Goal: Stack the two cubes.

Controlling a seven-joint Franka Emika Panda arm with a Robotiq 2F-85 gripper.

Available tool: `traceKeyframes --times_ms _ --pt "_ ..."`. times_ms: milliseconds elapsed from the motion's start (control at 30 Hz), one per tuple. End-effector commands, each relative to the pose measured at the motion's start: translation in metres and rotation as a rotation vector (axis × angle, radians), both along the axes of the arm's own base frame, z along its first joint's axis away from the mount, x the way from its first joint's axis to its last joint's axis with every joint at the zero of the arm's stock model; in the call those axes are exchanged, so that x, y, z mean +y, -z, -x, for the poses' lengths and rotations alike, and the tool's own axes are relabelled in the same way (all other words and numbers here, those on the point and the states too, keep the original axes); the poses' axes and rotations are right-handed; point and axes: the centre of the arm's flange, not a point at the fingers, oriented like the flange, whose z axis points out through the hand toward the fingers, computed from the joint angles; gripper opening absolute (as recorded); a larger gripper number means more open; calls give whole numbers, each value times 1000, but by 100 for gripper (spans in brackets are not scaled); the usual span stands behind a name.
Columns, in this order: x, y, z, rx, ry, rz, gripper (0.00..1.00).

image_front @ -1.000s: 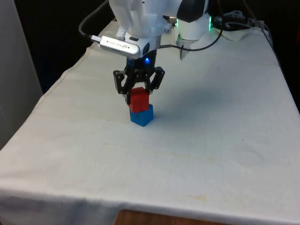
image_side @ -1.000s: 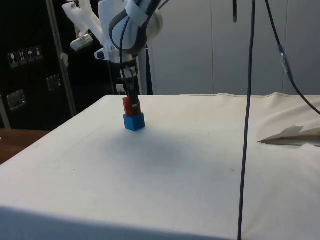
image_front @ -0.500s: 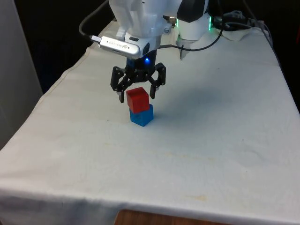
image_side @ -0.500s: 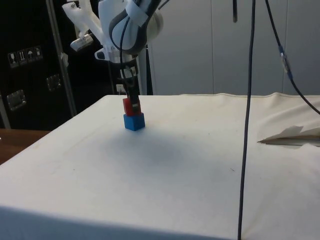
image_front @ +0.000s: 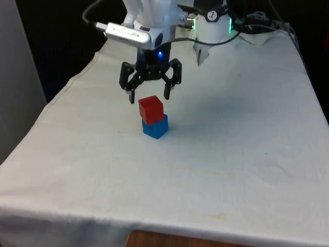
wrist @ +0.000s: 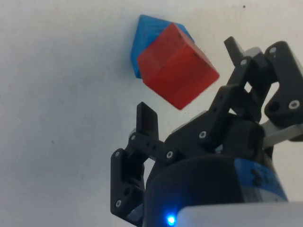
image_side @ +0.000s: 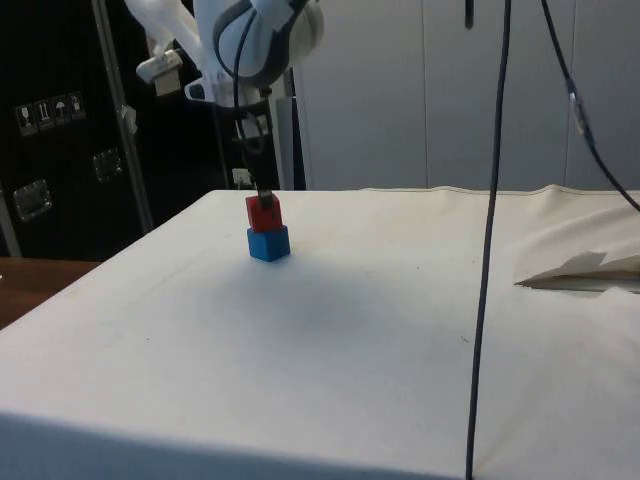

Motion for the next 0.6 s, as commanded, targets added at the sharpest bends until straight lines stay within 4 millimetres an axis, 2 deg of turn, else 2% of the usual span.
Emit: traceKeyframes --times_ms 0,133,200,233,433,467,567 --pt "0 -6 0 -1 0 3 100" --pt "-1 -24 0 -9 5 -1 100" --pt "0 -26 0 -15 5 -7 100" --pt "-1 -35 0 -13 7 -5 100" --pt "-1 -60 1 -25 13 -12 100" --pt "0 -55 1 -28 10 -16 100" --pt "-1 -69 1 -28 13 -15 100"
